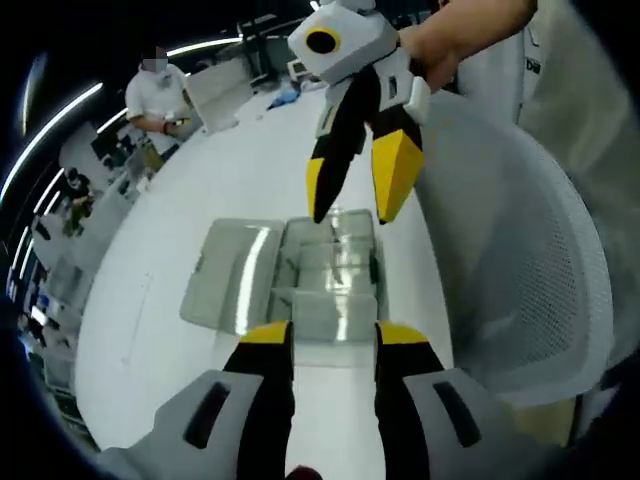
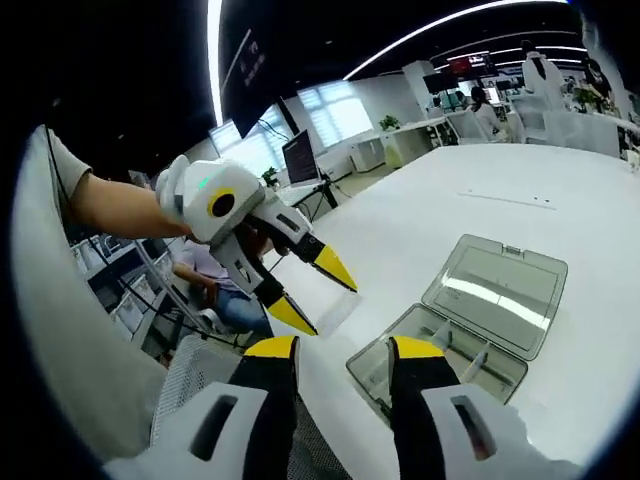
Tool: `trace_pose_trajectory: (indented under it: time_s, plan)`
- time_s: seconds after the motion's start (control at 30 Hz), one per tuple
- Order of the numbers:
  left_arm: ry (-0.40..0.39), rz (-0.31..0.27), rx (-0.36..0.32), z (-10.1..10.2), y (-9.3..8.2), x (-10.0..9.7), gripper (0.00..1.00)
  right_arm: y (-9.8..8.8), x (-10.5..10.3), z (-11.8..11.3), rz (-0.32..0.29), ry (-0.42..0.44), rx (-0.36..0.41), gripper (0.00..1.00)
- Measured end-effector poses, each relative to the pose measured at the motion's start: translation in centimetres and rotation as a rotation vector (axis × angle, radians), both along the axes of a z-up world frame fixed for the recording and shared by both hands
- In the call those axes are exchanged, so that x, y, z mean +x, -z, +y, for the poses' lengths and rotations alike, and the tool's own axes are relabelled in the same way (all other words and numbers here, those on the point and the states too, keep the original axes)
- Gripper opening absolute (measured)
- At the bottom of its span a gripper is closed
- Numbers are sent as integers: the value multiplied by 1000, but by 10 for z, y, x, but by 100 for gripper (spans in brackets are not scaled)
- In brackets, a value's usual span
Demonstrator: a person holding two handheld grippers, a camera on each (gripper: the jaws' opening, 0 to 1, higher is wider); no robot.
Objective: Insert the divider into the dual guide fixture by aligning both edges with the guide slots and pushing it downward to the bottom, including one-sided entry, uneven engagement, binding, and posture correction.
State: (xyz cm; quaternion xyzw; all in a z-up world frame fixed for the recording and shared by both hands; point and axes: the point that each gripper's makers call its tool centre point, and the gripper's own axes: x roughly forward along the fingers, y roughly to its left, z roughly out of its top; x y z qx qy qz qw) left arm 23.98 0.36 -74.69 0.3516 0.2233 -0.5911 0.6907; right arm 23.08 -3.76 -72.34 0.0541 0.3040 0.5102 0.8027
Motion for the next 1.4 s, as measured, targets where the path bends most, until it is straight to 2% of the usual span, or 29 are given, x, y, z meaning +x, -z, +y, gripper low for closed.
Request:
trace_pose_trajectory:
  time_s: [0.27,1.4]
  plan:
    - [11,-18,-9,-6,-5,-4,27,-6,0,4,17,-7,34,25]
    - [26,-29,-17,-6,-4,-5,27,-5,-5,2,22,-28,31,22]
